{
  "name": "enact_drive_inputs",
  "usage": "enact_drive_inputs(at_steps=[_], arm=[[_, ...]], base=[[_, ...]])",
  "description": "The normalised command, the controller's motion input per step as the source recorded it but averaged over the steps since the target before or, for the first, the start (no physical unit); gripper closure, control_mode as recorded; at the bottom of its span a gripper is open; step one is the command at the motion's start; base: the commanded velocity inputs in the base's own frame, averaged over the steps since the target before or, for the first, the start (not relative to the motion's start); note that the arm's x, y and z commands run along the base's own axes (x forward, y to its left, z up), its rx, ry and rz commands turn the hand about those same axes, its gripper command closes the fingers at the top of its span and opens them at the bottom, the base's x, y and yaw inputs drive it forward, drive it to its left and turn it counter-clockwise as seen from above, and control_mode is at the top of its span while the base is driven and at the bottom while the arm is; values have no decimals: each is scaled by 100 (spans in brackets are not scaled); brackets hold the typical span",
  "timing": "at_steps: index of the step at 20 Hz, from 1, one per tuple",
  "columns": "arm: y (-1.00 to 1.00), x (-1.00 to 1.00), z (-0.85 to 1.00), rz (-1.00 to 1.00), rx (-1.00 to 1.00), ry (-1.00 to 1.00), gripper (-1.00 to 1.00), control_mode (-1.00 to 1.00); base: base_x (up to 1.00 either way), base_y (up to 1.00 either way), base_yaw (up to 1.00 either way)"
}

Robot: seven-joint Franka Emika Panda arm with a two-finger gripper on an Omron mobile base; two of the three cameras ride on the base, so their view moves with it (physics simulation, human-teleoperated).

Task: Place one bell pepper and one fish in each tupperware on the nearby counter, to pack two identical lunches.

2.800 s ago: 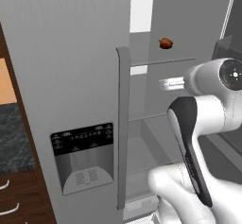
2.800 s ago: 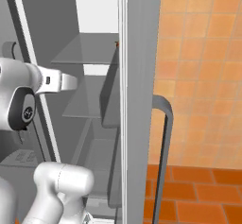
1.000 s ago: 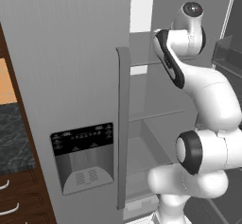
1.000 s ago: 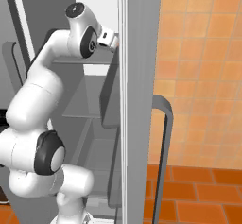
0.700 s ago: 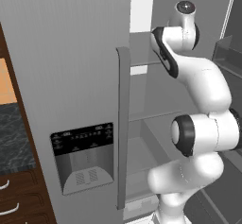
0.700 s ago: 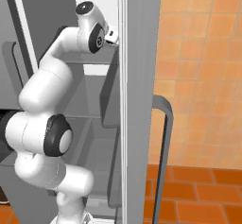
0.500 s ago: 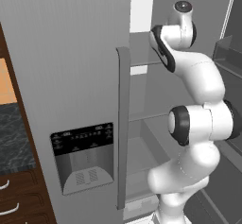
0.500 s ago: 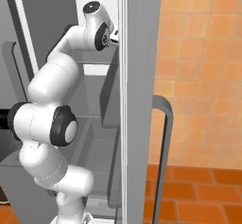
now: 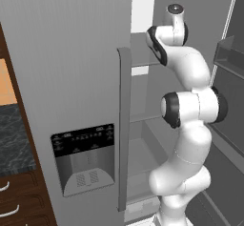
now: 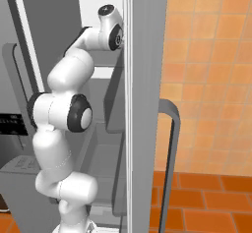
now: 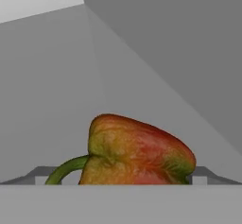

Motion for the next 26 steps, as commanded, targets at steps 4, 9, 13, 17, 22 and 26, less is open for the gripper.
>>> enact_drive_inputs(at_steps=[4,9,13,17,22,26], arm=[[-17,59,-20,-3,0,3,100,-100],[-15,10,-45,-2,-1,0,100,-100],[-7,-4,-33,0,-4,-3,100,-100],[41,-65,-2,0,-11,-17,100,-100],[67,-100,0,2,-6,-11,100,-100],[33,-100,1,6,-1,-19,100,-100]], base=[[0,0,0],[0,0,0],[0,0,0],[0,0,0],[0,0,0],[0,0,0]])
